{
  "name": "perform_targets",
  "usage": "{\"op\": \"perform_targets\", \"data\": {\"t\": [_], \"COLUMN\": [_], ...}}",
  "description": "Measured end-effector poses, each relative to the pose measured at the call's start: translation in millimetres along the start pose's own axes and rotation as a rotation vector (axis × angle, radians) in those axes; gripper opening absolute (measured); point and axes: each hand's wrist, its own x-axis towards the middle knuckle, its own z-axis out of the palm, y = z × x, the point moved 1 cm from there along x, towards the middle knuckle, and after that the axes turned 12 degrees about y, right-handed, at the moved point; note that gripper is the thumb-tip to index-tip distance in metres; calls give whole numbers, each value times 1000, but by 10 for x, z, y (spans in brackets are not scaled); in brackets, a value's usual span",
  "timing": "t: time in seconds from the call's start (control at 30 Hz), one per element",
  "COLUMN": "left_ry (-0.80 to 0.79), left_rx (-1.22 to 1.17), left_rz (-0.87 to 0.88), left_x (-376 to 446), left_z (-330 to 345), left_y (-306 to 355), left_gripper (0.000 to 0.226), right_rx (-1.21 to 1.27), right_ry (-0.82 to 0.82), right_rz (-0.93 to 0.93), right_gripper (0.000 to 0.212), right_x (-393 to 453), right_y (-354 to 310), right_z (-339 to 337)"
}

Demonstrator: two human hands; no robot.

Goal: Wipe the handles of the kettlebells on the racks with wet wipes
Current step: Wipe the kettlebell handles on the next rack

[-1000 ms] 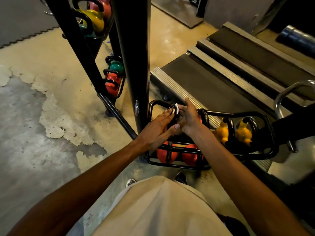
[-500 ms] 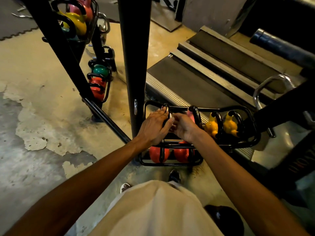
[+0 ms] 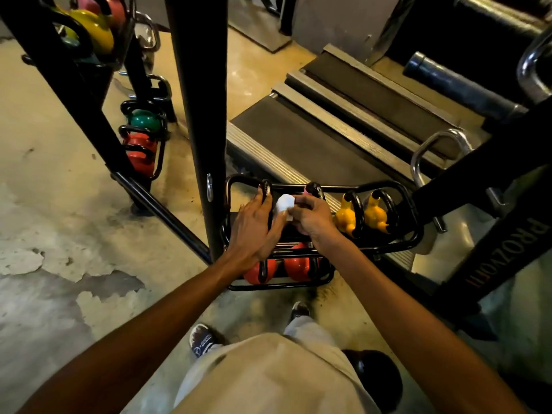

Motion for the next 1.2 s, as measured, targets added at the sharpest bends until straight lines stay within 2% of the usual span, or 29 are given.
{"op": "perform_targets", "data": {"t": [0.27,0.37,0.43,0.53,0.6,0.8,0.97,1.03,1.07,1.2], "left_ry": [160,175,185,211,219,183,137,111,90,73], "left_rx": [69,50,67,99,104,103,154,172,176,160], "left_rz": [34,2,25,-4,-47,-116,-56,-20,-10,7], "left_x": [43,70,92,128,113,32,121,172,185,192], "left_z": [273,452,588,748,812,980,1005,1019,1027,1066], "left_y": [451,679,799,961,1082,1115,1086,1087,1084,1042], "left_gripper": [68,63,61,58,59,66,71,75,77,80], "right_rx": [109,157,184,145,62,-129,-135,-120,-97,130], "right_ry": [-203,-214,-223,-170,-95,68,-78,-165,-214,-428], "right_rz": [-113,-131,-129,-119,-158,-293,-397,-331,-227,246], "right_gripper": [22,26,21,21,28,27,23,16,15,55], "right_x": [394,595,721,949,1092,1151,1124,1113,1086,998], "right_y": [-244,-248,-243,-202,-154,-131,-106,-81,-75,-169], "right_z": [-552,-809,-969,-1095,-1108,-1123,-1007,-925,-898,-875]}}
